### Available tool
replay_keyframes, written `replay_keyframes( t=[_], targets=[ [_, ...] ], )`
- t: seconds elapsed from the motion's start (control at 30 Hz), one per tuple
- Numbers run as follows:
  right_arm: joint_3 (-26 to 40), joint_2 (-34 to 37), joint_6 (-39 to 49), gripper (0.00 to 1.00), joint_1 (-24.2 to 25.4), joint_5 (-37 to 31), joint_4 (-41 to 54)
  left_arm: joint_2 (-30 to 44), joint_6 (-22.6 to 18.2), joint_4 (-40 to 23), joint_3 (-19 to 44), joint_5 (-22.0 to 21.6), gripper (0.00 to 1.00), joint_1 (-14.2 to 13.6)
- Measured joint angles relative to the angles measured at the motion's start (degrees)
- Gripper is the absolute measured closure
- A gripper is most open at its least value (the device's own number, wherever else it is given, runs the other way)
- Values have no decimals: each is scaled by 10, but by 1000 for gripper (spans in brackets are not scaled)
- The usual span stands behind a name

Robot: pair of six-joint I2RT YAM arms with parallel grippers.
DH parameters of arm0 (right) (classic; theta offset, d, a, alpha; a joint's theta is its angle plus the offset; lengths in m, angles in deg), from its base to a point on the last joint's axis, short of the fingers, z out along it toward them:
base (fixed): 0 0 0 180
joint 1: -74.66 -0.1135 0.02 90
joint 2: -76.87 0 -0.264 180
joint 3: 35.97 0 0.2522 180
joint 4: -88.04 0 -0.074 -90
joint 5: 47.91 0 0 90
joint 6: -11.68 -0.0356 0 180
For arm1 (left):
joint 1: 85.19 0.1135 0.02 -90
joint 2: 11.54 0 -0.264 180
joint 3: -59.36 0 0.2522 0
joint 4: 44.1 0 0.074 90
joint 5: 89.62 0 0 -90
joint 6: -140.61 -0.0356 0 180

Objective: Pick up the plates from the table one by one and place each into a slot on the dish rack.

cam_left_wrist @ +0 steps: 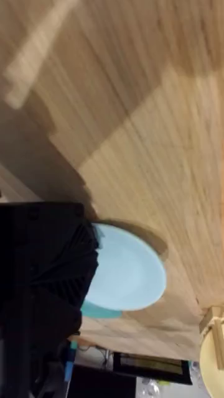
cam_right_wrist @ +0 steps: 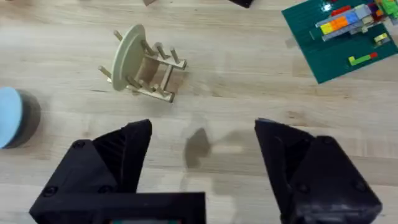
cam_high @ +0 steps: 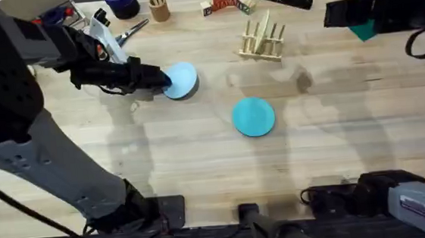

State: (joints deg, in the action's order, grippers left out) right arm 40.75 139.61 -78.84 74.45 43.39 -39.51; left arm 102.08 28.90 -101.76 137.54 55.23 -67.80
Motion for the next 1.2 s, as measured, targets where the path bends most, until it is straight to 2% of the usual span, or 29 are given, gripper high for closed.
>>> replay_keyframes(
  t=[0.4, 0.7, 0.9, 1.2],
  targets=[
    [0, 0, 0, 5, 0, 4, 10, 11, 0, 0, 3, 17, 960, 0],
    [0, 0, -34, 6, -14, 109, 12, 11, 0, 0, 3, 17, 960, 0],
    [0, 22, -93, 6, -86, 145, 0, 11, 0, 0, 3, 17, 960, 0],
    [0, 131, -178, 5, -216, 159, -99, 11, 0, 0, 3, 17, 961, 0]
  ],
)
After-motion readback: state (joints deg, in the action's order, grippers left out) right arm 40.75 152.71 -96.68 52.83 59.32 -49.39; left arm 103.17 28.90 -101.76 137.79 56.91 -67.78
